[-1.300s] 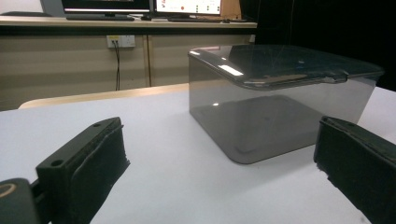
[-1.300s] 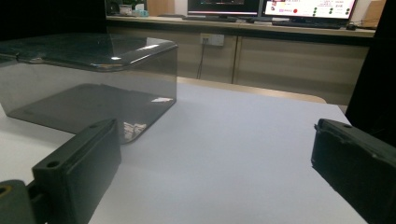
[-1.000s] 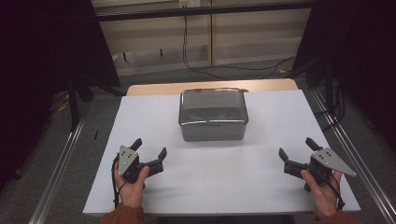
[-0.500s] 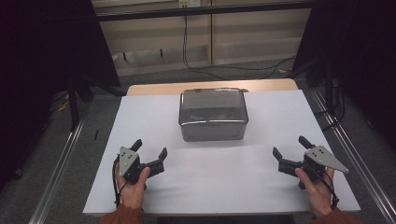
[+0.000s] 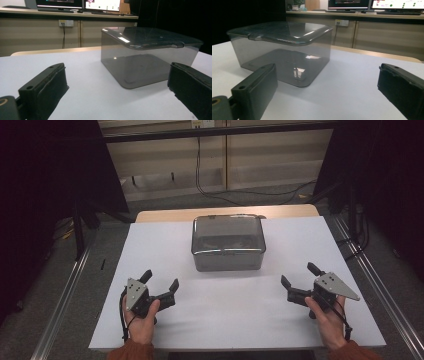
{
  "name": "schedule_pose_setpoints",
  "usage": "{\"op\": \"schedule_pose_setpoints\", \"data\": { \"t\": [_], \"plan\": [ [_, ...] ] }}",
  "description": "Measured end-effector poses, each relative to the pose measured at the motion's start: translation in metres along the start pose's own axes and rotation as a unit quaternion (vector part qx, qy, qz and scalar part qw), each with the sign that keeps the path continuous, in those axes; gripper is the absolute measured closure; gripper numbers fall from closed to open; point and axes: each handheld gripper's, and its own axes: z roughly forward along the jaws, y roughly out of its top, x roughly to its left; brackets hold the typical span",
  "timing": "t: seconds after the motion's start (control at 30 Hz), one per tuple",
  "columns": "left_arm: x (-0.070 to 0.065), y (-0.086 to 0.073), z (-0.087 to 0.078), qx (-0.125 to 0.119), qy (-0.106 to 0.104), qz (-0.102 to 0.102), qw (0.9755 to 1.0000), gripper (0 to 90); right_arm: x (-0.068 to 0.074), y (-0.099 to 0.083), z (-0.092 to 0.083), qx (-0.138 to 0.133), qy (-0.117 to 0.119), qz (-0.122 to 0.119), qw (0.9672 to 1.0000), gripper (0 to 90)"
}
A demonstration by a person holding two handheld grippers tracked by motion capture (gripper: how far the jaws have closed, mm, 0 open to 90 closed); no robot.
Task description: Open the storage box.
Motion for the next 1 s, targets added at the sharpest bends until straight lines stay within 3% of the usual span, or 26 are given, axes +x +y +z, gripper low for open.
{"op": "schedule_pose_setpoints", "data": {
  "t": [0.27,0.43,0.63,1.0],
  "plan": [
    [0.000,-0.001,0.001,0.006,0.001,0.000,1.0000,2.7,0.013,0.004,0.015,-0.004,0.024,-0.016,0.9996,2.0],
    [-0.001,0.000,0.000,-0.004,-0.010,0.001,0.9999,2.7,0.020,0.006,0.023,-0.002,0.036,-0.029,0.9989,1.9],
    [0.000,0.000,0.000,0.004,-0.005,0.000,1.0000,2.7,0.028,0.010,0.032,-0.002,0.061,-0.028,0.9977,2.4],
    [-0.001,-0.001,0.001,0.012,-0.002,0.000,0.9999,2.8,0.044,0.018,0.054,-0.002,0.077,-0.037,0.9964,1.7]
  ]
}}
